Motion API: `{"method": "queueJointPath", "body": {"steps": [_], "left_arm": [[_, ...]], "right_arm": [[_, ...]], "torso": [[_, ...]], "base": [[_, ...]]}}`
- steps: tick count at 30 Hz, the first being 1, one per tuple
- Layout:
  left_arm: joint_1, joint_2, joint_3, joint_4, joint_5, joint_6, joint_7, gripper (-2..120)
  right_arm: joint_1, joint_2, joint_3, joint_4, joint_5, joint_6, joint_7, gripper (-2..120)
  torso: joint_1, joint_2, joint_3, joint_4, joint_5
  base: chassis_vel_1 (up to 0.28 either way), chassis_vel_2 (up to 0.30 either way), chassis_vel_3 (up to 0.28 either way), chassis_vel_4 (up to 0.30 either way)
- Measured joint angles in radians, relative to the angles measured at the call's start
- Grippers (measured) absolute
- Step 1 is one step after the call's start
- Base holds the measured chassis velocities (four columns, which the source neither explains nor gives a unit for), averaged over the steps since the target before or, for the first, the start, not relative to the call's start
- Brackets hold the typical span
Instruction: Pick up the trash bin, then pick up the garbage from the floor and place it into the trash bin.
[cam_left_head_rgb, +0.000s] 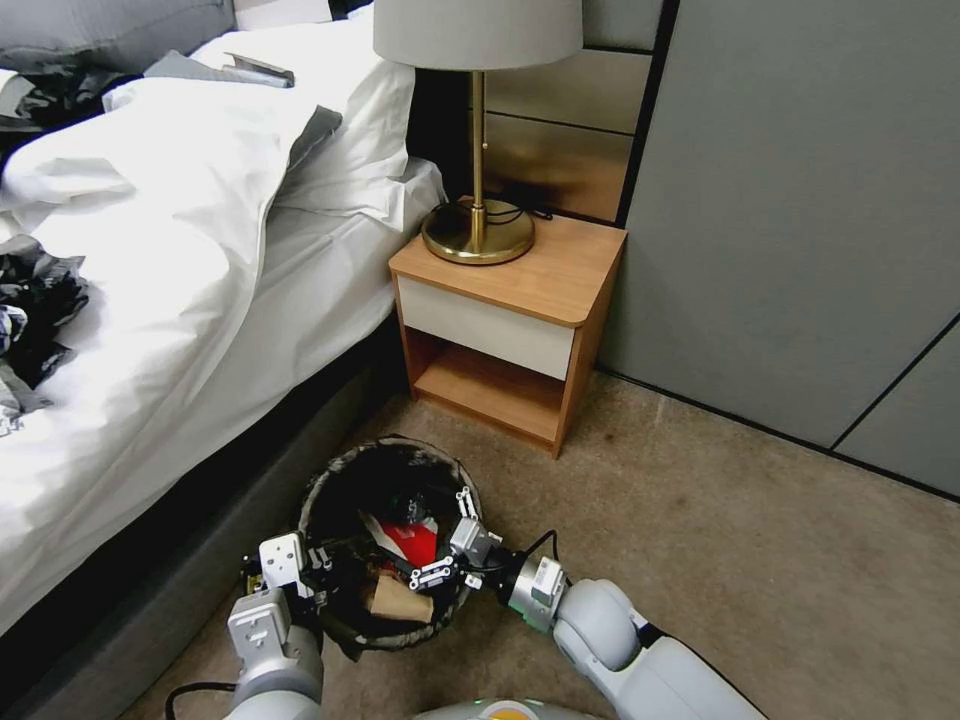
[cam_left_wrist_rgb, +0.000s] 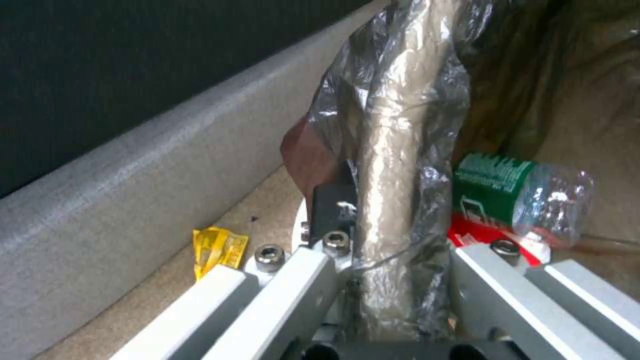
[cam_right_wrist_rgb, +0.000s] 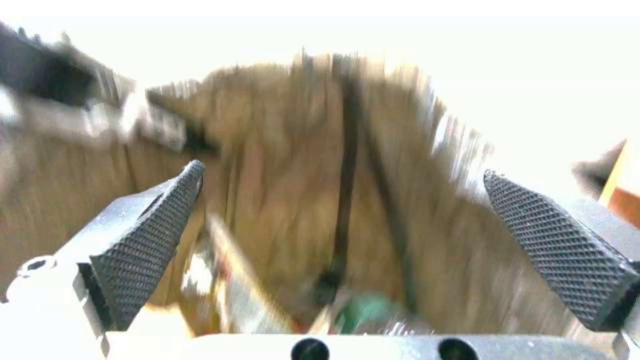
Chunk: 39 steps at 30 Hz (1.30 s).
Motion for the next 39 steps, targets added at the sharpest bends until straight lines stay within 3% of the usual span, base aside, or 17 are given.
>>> {"method": "queueJointPath", "body": {"steps": [8,10,11,17,26,39], "left_arm": [[-0.017,0.005,-0.009,0.029,-0.01,0.006,-0.005,0],[-0.019,0.007,-0.014,0.036,-0.015,0.008,-0.007,0],[-0.019,0.009,-0.017,0.038,-0.02,0.008,-0.009,0],[-0.016,0.017,-0.026,0.038,-0.036,0.008,-0.011,0],[-0.021,0.018,-0.027,0.03,-0.048,0.006,-0.017,0],[-0.015,0.017,-0.023,0.009,-0.068,0.005,-0.023,0]], "right_arm": [[-0.033,0.004,0.033,0.222,-0.005,-0.007,0.115,100],[-0.056,0.015,0.05,0.287,-0.011,-0.018,0.179,100],[-0.086,0.031,0.069,0.325,-0.026,-0.023,0.26,100],[-0.206,0.066,0.146,0.342,-0.034,-0.006,0.433,100],[-0.317,0.075,0.243,0.265,-0.046,0.089,0.451,100],[-0.32,0.078,0.263,0.234,-0.043,0.112,0.446,100]], "torso": [[0.0,0.0,0.0,0.0,0.0],[0.0,0.0,0.0,0.0001,-0.0001],[0.0,0.0,0.0,0.0002,0.0],[0.0,0.0,0.0,-0.0001,0.0],[0.0,0.0,0.0,0.0,0.0001],[0.0,0.0,0.0,-0.0001,0.0]], "base": [[0.0,0.0,0.0,0.0],[0.0,0.0,0.0,0.0],[0.0,0.0,0.0,0.0],[0.0,0.0,0.0,0.0],[0.0,0.0,0.0,0.0],[0.0,0.0,0.0,0.0]]}}
